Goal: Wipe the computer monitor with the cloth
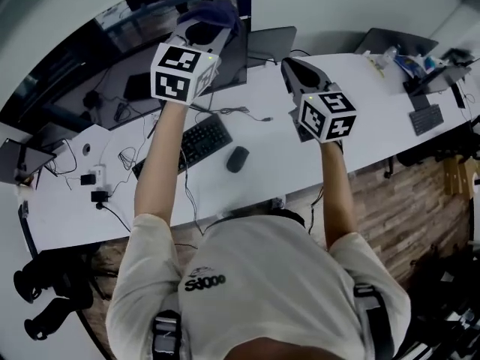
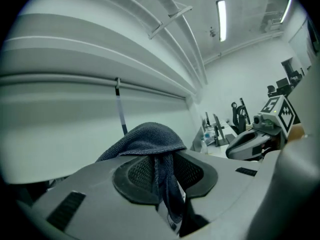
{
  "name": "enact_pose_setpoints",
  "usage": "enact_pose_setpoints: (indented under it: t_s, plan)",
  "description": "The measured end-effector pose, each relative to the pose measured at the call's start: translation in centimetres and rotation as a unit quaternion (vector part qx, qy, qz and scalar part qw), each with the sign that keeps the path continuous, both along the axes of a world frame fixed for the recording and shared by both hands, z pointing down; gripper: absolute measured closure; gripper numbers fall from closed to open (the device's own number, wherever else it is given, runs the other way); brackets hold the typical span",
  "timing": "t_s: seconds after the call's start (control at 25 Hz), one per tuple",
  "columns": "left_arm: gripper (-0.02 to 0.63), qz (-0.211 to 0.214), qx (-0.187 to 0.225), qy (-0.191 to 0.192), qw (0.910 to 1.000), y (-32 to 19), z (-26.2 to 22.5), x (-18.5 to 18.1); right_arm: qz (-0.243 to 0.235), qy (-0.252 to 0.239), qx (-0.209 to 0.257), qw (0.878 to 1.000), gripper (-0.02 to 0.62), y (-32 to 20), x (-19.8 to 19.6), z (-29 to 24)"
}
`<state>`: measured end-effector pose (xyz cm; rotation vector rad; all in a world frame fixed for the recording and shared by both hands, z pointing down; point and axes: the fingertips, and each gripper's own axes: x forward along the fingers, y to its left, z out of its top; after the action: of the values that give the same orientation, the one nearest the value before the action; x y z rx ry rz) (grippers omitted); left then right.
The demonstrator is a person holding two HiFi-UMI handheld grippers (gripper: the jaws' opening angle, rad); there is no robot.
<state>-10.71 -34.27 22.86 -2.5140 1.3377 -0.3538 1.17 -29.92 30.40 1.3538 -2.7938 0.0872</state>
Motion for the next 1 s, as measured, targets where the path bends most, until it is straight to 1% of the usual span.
enact_pose_setpoints:
  t_s: [0.12, 0.2, 0.28, 0.36, 0.48, 0.52, 0.64, 0.84, 1.0]
  plan:
    - [0.509, -0.004, -0.001, -0.015, 0.9999, -2.3, -0.8, 1.5, -0.001, 0.006, 0.004, 1.000, 0.595, -0.1, 1.7, -0.2]
    - [0.509, -0.011, -0.009, -0.031, 0.9994, -3.9, -0.9, 2.6, -0.004, 0.021, 0.010, 1.000, 0.595, -0.3, 2.6, -0.2]
    - [0.509, -0.018, -0.028, -0.033, 0.9989, -5.4, -0.2, 3.3, -0.007, 0.029, 0.020, 0.999, 0.595, -0.4, 3.1, -0.4]
    - [0.509, -0.022, -0.050, -0.039, 0.9977, -6.5, 1.0, 3.7, -0.009, 0.023, 0.026, 0.999, 0.595, -0.5, 3.2, -0.7]
    - [0.509, -0.035, -0.065, -0.076, 0.9944, -7.8, 2.6, 3.6, -0.014, 0.023, 0.025, 0.999, 0.595, -0.8, 2.9, -0.7]
    - [0.509, -0.039, -0.066, -0.081, 0.9938, -8.0, 2.8, 3.5, -0.016, 0.028, 0.025, 0.999, 0.595, -0.9, 2.7, -0.5]
    - [0.509, -0.044, -0.072, -0.082, 0.9930, -8.3, 2.9, 3.2, -0.030, 0.043, 0.035, 0.998, 0.595, -0.8, 2.2, -0.3]
    - [0.509, -0.039, -0.087, -0.100, 0.9905, -8.2, 2.9, 2.6, -0.053, 0.054, 0.056, 0.996, 0.595, -1.0, 0.5, -1.2]
    - [0.509, -0.055, -0.086, -0.095, 0.9902, -8.1, 2.8, 1.5, -0.068, 0.062, 0.060, 0.994, 0.595, -1.4, -0.6, -1.8]
